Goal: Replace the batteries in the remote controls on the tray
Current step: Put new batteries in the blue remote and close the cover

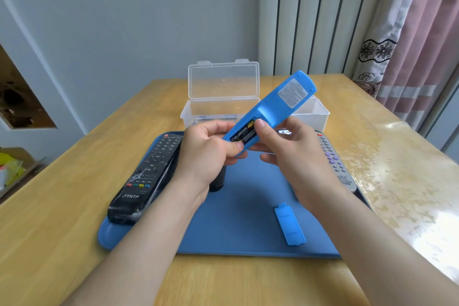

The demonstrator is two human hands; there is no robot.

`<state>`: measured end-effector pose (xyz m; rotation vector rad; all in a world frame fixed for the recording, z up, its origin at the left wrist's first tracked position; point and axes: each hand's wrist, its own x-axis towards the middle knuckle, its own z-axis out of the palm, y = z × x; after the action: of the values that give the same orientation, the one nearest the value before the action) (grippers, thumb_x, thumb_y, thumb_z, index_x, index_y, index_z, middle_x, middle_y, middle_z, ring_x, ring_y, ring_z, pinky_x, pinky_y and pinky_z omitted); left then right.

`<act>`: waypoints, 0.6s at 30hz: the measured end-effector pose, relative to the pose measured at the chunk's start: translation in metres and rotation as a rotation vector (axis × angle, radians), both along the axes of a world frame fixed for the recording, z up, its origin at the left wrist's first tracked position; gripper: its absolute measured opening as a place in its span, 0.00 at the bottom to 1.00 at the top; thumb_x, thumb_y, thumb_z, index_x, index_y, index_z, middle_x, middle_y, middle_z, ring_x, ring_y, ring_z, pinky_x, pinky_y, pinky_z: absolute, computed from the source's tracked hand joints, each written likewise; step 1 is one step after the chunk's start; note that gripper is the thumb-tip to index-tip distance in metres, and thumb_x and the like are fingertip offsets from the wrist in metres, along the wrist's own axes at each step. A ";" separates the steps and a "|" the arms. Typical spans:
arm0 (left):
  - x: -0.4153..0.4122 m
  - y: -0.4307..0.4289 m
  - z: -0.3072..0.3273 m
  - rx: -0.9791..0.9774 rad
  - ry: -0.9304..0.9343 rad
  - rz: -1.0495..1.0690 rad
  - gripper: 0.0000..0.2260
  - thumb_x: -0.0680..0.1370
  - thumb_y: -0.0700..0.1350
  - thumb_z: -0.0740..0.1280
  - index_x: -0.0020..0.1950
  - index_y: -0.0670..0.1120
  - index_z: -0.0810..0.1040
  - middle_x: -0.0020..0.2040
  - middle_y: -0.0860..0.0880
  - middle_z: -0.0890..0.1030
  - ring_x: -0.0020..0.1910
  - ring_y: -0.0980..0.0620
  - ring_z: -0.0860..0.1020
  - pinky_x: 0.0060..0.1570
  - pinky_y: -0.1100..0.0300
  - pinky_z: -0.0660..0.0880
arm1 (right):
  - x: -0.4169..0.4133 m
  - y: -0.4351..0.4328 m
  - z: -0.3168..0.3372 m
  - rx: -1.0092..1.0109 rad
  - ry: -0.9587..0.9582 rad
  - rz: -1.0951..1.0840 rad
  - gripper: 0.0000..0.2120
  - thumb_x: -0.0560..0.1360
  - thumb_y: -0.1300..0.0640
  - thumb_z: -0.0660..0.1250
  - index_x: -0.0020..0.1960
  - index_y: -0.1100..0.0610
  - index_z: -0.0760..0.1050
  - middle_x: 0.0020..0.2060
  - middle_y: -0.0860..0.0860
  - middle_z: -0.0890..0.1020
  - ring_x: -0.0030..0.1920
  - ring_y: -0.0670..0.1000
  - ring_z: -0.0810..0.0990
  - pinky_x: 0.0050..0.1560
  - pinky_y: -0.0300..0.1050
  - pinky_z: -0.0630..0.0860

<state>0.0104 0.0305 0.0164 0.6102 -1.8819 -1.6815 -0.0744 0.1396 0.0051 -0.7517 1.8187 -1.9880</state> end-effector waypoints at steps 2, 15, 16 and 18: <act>0.000 0.001 0.000 -0.011 -0.006 0.024 0.12 0.71 0.31 0.69 0.47 0.47 0.82 0.40 0.46 0.86 0.39 0.46 0.85 0.50 0.48 0.79 | 0.000 -0.001 -0.001 0.017 0.081 -0.029 0.08 0.76 0.57 0.71 0.54 0.54 0.78 0.46 0.51 0.86 0.44 0.51 0.86 0.39 0.44 0.79; -0.002 0.025 -0.010 -0.824 -0.492 -0.269 0.19 0.65 0.64 0.73 0.48 0.56 0.74 0.41 0.57 0.78 0.42 0.58 0.77 0.47 0.54 0.76 | -0.039 0.020 0.006 0.049 0.115 -0.196 0.10 0.77 0.63 0.65 0.58 0.58 0.72 0.48 0.66 0.81 0.46 0.62 0.84 0.38 0.53 0.84; -0.001 0.030 -0.012 -0.874 -0.573 -0.401 0.20 0.64 0.66 0.73 0.49 0.57 0.75 0.44 0.58 0.77 0.45 0.58 0.76 0.50 0.54 0.76 | -0.039 0.020 0.005 0.083 0.119 -0.180 0.11 0.77 0.63 0.65 0.59 0.58 0.72 0.48 0.66 0.81 0.46 0.62 0.84 0.38 0.53 0.84; -0.001 0.034 -0.017 -0.967 -0.647 -0.551 0.24 0.63 0.66 0.73 0.54 0.59 0.75 0.49 0.58 0.74 0.50 0.57 0.75 0.53 0.54 0.75 | -0.036 0.018 0.001 0.150 0.139 -0.150 0.10 0.76 0.62 0.65 0.57 0.56 0.72 0.48 0.66 0.81 0.46 0.63 0.84 0.41 0.59 0.83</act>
<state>0.0093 0.0646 -0.0004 0.2228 -3.1841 -0.6019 -0.1102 0.1574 0.0063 -0.7438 2.1353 -1.9028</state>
